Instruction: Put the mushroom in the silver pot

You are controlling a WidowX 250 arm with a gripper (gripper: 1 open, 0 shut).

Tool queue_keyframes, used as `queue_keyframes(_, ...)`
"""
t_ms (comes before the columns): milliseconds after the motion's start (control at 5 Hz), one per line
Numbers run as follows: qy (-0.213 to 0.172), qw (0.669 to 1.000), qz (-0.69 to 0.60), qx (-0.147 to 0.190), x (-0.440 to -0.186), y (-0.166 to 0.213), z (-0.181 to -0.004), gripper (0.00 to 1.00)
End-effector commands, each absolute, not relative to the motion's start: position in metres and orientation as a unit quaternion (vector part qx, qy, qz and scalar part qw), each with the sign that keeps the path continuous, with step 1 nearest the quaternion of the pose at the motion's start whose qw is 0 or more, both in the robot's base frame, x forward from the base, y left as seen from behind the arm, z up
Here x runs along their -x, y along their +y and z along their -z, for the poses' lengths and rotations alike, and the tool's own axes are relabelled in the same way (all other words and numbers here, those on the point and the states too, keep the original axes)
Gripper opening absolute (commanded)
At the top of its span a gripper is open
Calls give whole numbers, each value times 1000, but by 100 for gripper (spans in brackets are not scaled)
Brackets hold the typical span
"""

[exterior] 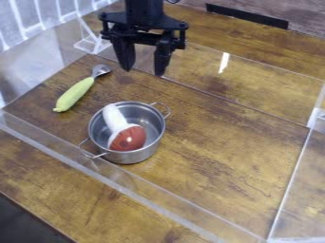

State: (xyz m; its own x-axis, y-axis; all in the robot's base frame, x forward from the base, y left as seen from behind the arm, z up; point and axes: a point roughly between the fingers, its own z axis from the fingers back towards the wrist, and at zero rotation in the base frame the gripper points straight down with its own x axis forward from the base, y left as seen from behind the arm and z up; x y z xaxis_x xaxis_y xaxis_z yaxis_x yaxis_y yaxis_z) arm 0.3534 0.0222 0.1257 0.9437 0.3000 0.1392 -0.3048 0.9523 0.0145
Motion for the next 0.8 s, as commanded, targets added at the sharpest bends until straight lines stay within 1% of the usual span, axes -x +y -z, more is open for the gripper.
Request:
queue_keyframes(0, -107, 982, -154, -13, -355, 23, -160, 100)
queue_keyframes(200, -110, 983, -149, -9, -350, 19, -170, 100)
queue_keyframes(400, -114, 984, -138, -3, -347, 15, -166, 100)
queue_keyframes(600, -106, 986, -131, -1, -342, 21, -157, 100)
